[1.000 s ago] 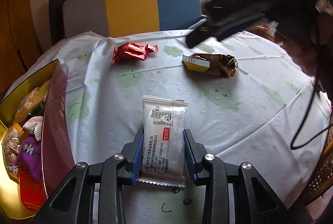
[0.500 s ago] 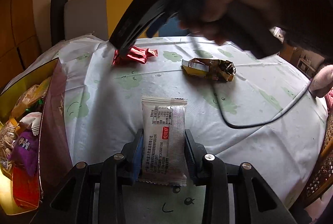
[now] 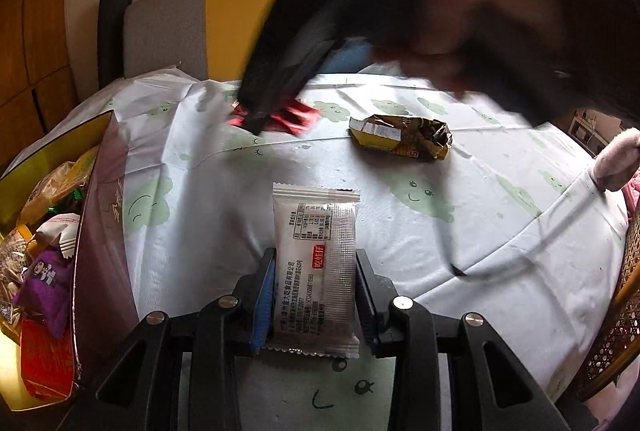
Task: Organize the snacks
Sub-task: 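Hold the white sachet with the left tool while the right tool grasps the small red packet, then carry the white sachet toward the gold tin with the left tool while the right tool holds the red packet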
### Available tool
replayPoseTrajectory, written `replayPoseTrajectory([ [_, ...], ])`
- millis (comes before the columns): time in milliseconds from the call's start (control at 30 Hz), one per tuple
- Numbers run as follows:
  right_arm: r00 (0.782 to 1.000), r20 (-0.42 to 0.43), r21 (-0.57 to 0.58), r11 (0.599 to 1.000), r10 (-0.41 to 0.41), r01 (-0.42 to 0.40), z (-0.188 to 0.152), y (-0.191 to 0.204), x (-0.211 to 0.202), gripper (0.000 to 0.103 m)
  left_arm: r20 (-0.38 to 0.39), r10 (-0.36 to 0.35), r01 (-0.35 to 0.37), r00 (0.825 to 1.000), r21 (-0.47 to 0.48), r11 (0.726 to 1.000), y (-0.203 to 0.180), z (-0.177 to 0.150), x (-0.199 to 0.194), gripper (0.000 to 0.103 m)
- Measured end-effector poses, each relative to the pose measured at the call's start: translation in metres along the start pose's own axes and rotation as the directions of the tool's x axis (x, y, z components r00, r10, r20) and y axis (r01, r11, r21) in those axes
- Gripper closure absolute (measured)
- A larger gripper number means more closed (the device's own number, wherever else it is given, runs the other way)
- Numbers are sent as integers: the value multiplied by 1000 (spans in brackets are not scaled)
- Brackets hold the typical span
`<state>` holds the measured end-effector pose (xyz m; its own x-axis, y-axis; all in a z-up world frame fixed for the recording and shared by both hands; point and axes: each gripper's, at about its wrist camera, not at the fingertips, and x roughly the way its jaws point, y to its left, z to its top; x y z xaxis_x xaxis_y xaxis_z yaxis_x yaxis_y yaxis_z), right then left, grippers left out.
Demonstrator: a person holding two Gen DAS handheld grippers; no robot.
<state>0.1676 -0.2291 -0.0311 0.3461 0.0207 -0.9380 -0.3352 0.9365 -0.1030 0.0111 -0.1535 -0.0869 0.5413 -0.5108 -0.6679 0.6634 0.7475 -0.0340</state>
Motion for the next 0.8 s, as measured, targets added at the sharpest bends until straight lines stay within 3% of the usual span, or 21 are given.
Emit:
replayPoseTrajectory([
  [200,998,-30,58,997,48,-46,-75,-1,-30,66,1,3,-3,1000,0,1000,-1,0,0,67],
  [400,997,-66,162,986,42,-30,-123,-10,-13,64,1,28,-28,1000,19,999,-6,-1,0,67],
  [567,998,2,212,976,58,-57,-137,-16,-14,62,-2,45,-45,999,25,999,-6,-1,0,66],
  [800,998,2,201,977,68,-67,-140,-21,-13,62,-3,65,-64,998,28,998,-9,-1,0,66],
])
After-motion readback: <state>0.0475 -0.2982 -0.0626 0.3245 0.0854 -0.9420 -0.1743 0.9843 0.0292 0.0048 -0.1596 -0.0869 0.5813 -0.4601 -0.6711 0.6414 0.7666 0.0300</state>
